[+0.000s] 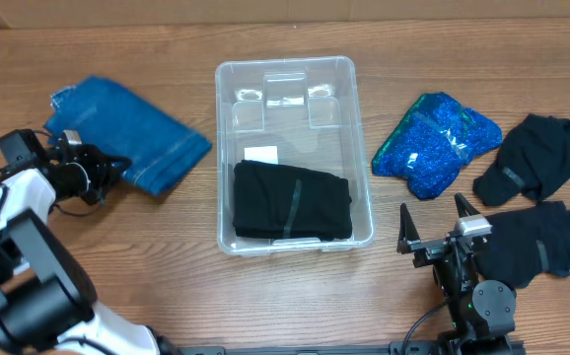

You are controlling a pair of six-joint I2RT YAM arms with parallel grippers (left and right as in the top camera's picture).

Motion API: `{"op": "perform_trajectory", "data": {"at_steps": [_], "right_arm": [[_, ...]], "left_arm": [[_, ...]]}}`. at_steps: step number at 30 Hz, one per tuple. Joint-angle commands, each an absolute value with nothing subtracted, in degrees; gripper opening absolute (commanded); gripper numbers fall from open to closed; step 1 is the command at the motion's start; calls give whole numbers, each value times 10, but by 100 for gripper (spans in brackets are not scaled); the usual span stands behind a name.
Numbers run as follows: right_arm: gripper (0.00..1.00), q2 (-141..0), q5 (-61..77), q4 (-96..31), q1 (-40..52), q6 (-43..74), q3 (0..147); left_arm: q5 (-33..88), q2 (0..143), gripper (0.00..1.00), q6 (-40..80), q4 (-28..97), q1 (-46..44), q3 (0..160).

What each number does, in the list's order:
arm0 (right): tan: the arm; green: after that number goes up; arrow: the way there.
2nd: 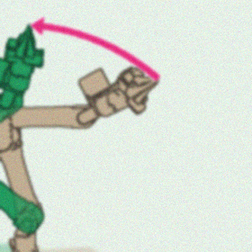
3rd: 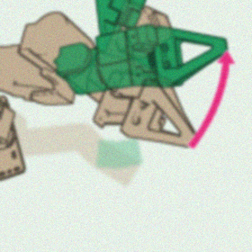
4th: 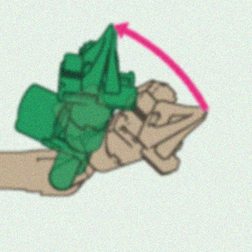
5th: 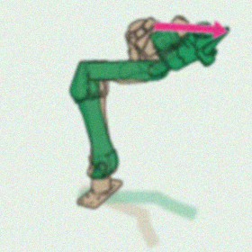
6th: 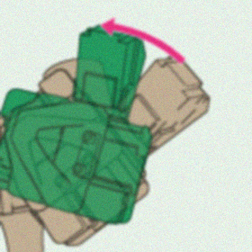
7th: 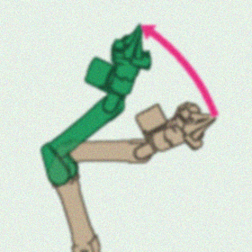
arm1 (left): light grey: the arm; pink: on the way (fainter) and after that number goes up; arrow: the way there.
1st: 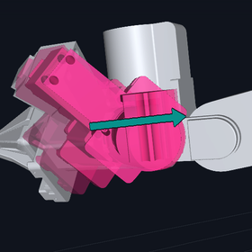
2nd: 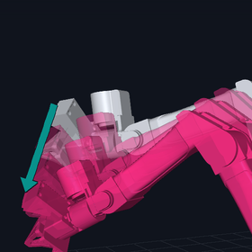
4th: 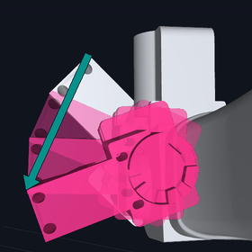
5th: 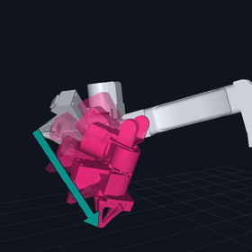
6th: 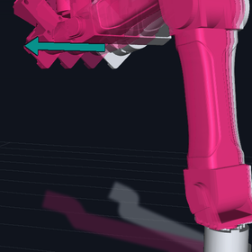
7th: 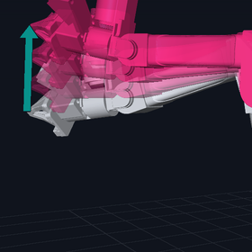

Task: Pack container
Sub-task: 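Grasp the folded blue jeans edge with the left gripper, then lift the blue jeans and swing them over the bin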

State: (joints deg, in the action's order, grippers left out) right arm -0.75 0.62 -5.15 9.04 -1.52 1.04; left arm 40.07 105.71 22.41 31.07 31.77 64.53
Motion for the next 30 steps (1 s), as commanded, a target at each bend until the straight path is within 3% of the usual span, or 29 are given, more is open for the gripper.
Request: {"op": "perform_trajectory", "data": {"at_steps": [1,11,16,20,25,30], "right_arm": [[100,-6,1,-48,90,-17,5],[100,-6,1,-48,90,-17,5],[100,-6,1,-48,90,-17,5],[100,-6,1,-48,90,-17,5],[100,-6,1,-48,90,-17,5],[100,-6,1,-48,90,-17,5]], "left_arm": [[337,992,4,151,372,315,646],[311,993,4,154,403,315,637],[407,975,4,139,374,314,638],[399,893,4,159,359,314,662],[420,830,4,206,377,306,765],[414,828,4,241,403,237,921]]}}
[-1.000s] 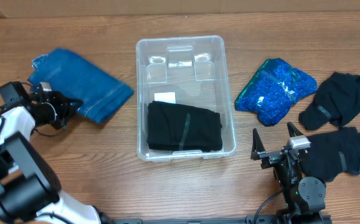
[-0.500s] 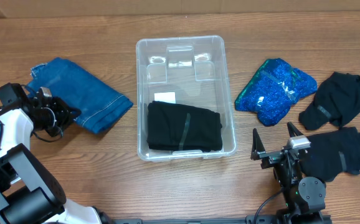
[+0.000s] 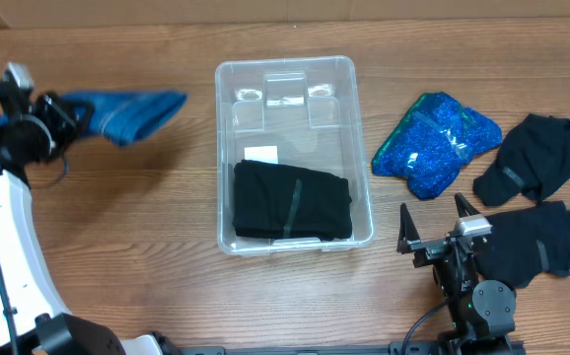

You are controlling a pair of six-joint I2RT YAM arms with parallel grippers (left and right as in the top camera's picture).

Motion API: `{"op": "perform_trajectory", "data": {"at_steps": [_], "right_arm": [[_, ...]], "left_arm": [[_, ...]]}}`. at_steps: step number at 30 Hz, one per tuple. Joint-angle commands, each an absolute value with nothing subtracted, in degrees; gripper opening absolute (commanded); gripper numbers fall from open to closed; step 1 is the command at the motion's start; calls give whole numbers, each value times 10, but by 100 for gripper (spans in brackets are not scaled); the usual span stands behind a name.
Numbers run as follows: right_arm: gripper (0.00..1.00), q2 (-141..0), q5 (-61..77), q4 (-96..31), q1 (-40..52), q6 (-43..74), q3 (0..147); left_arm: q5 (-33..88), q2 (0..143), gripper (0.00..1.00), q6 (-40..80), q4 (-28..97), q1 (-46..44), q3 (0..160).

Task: Pack container
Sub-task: 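Lift the blue jeans and swing them over the bin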

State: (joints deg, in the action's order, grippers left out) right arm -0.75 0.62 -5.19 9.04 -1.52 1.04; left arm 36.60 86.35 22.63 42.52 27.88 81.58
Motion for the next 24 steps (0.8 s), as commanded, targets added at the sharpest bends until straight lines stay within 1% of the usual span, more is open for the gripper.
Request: {"op": "perform_trajectory", "data": {"at_steps": [1,5,7,9,13,16,20,23,24], "right_arm": [[100,-6,1,-48,90,-17,5],[100,-6,1,-48,90,-17,5],[100,-6,1,-48,90,-17,5],[100,-6,1,-48,90,-17,5],[100,-6,1,-48,90,-17,5],[100,-6,1,-48,90,-17,5],[100,-6,1,-48,90,-17,5],[100,-6,1,-48,90,-17,5],[100,-6,1,-48,90,-17,5]], "left_arm": [[410,828,4,251,399,225,941],[368,828,4,323,351,125,991],[316,832,4,352,330,57,991],[254,841,4,371,311,-16,991],[92,868,4,416,269,-179,991],[3,892,4,454,272,-259,991],[-114,931,4,456,279,-336,991],[-173,950,4,512,286,-367,991],[-212,954,4,536,295,-380,991]]}}
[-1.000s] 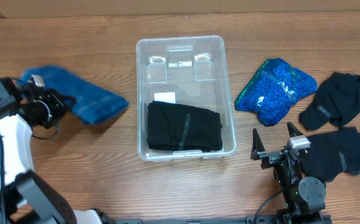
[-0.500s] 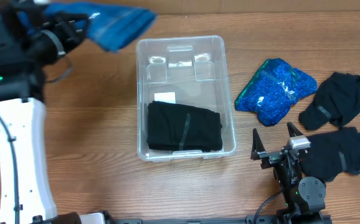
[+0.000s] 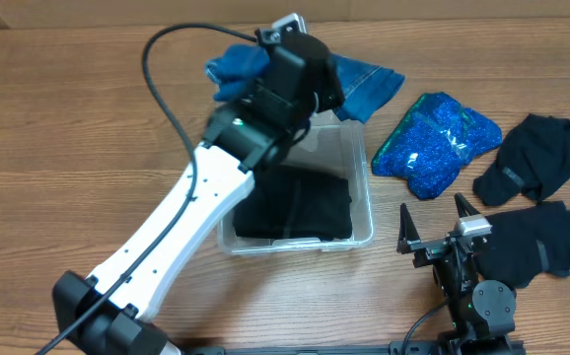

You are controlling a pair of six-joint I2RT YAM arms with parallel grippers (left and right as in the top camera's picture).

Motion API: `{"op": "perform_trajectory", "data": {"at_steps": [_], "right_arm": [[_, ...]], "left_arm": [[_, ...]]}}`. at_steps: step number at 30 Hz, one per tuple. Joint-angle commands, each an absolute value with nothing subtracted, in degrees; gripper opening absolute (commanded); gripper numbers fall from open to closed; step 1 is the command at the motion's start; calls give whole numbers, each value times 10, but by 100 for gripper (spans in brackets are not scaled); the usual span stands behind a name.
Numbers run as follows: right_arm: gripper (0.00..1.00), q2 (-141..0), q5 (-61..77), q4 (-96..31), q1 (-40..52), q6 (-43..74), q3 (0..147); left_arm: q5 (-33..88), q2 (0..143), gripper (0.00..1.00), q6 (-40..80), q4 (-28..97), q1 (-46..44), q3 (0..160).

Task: Pack container
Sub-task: 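Lift the blue jeans and swing them over the bin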

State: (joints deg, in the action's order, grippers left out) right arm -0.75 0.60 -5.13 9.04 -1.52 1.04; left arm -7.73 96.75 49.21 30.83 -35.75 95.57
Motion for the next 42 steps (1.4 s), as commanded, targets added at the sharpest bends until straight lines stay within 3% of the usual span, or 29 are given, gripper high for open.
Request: {"op": "perform_trajectory", "data": {"at_steps": [1,5,18,31,37,39,42], "right_arm": [[100,-6,1,-48,90,-17,5],[100,-6,1,-48,90,-17,5],[100,-6,1,-48,90,-17,5],[100,-6,1,-48,90,-17,5],[100,-6,1,-48,90,-17,5],[100,-6,1,-48,90,-17,5],[100,-6,1,-48,90,-17,5]], "left_arm": [[-260,956,4,544,306,-392,991],[-333,958,4,545,342,-418,991],[-330,979,4,538,351,-418,991],[-251,1022,4,526,359,-412,991],[-115,982,4,247,286,-411,1007],[-11,956,4,153,294,-397,1008],[72,938,4,98,308,-378,1008]]}}
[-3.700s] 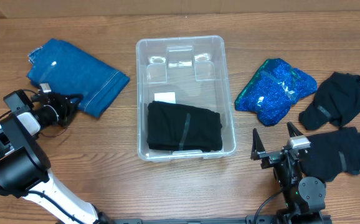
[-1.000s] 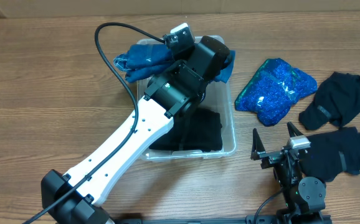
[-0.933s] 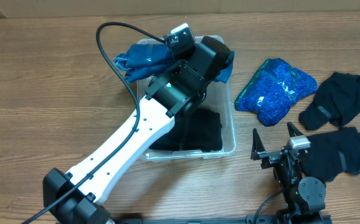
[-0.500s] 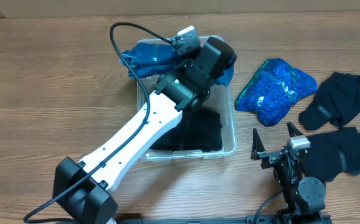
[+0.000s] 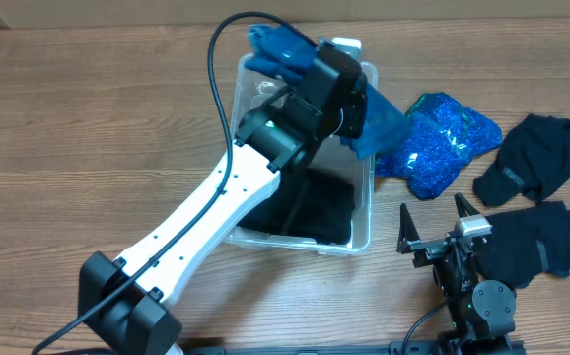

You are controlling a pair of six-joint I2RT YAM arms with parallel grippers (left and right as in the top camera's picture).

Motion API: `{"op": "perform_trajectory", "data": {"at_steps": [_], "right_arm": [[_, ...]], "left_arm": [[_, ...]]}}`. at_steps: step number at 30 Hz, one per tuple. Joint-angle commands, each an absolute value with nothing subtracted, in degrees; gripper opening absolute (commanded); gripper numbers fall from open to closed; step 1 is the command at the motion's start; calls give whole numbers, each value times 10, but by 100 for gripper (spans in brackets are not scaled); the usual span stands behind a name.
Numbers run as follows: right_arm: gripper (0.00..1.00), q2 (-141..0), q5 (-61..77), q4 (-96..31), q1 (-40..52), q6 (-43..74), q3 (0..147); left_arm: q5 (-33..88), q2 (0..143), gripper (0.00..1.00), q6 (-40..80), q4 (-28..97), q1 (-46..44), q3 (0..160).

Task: Pack container
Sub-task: 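Lift the blue jeans and swing them over the bin, then lay the jeans on top of the black garment and press flat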

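Observation:
The clear plastic container [image 5: 362,232] stands mid-table with a folded black garment [image 5: 315,212] in its near half. My left arm reaches over it from the lower left. The left gripper [image 5: 349,99] is shut on the blue denim garment [image 5: 379,123], which drapes over the container's far right rim and shows again behind the wrist. The fingers themselves are hidden by the wrist. My right gripper [image 5: 435,225] stands open at the near right, holding nothing.
A sparkly blue garment [image 5: 443,138] lies just right of the container, touching the denim's edge. Two black garments [image 5: 532,158] [image 5: 536,237] lie at the far right. Bare wooden table stretches to the left.
My left gripper has moved right and slightly nearer with the denim, which now hangs over the container's right rim. The container's near end appears shifted a little. The right arm is unchanged.
My left gripper first sat at the denim garment lying flat on the table's left. Then it held the bunched denim raised at the far left. Later it carried the denim above the container's far end, and now over the far right rim.

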State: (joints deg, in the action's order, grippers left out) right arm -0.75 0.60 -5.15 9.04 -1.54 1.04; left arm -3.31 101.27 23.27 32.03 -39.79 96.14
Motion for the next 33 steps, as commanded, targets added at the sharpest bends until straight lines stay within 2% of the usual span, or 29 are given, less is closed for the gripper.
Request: {"op": "perform_trajectory", "data": {"at_steps": [1,6,7,12,17,23,33], "right_arm": [[100,-6,1,-48,90,-17,5],[100,-6,1,-48,90,-17,5],[100,-6,1,-48,90,-17,5],[100,-6,1,-48,90,-17,5],[100,-6,1,-48,90,-17,5],[100,-6,1,-48,90,-17,5],[100,-6,1,-48,90,-17,5]], "left_arm": [[103,923,4,67,310,-366,1008],[132,893,4,-40,355,-332,1008],[167,891,4,-68,366,-315,1008],[505,904,4,-198,398,-191,1006],[745,952,4,-356,498,-94,1006],[773,1047,4,-587,700,-83,1006],[770,1124,4,-604,667,-85,1006]]}}
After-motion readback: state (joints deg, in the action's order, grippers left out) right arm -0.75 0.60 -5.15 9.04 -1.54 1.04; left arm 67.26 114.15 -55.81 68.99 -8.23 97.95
